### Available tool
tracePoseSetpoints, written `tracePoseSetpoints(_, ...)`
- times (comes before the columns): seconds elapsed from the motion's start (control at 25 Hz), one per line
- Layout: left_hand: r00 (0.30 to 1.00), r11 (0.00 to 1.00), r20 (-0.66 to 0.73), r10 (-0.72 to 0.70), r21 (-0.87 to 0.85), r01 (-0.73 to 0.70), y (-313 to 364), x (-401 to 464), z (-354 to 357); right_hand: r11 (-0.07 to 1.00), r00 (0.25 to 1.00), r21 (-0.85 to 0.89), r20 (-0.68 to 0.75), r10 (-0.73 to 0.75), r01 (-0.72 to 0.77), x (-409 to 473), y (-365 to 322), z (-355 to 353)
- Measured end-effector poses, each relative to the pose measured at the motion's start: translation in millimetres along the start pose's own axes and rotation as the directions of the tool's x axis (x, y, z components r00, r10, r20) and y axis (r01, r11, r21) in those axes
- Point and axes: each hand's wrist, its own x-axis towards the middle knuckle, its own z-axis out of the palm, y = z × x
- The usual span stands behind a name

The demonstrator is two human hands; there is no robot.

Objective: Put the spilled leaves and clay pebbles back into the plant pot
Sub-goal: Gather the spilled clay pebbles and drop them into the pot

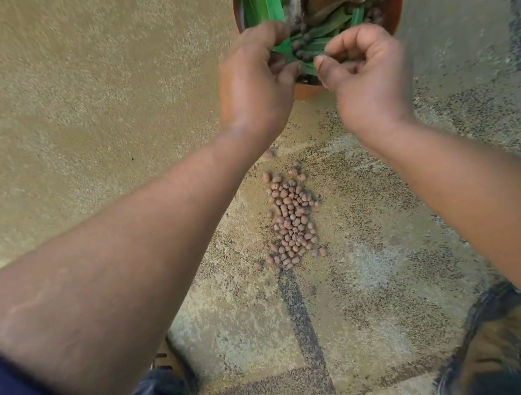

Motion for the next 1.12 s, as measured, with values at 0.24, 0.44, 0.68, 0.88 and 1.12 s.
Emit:
tracePoseSetpoints(0.24,0.971,0.961,0.032,0.238,0.138,-0.240,0,-30,-2,0.991,0.991,-0.041,0.051,-0.127,0.129,-20,-2,2)
tracePoseSetpoints(0.44,0.930,0.941,0.347,-0.124,0.337,0.000,-47,-90,-2,0.956,0.933,-0.291,0.332,0.136,-0.036,-57,33,1)
tracePoseSetpoints(0.68,0.763,0.883,0.516,-0.390,0.444,0.151,-82,-98,8,0.821,0.785,-0.527,0.404,0.469,-0.220,-76,84,24)
tracePoseSetpoints(0.88,0.740,0.864,0.612,-0.279,0.496,-0.085,-83,-77,21,0.773,0.775,-0.627,0.535,0.337,0.098,-65,101,43)
tracePoseSetpoints(1.12,0.675,0.864,0.707,-0.212,0.458,-0.208,-85,-95,19,0.690,0.730,-0.635,0.645,0.226,0.348,-82,105,38)
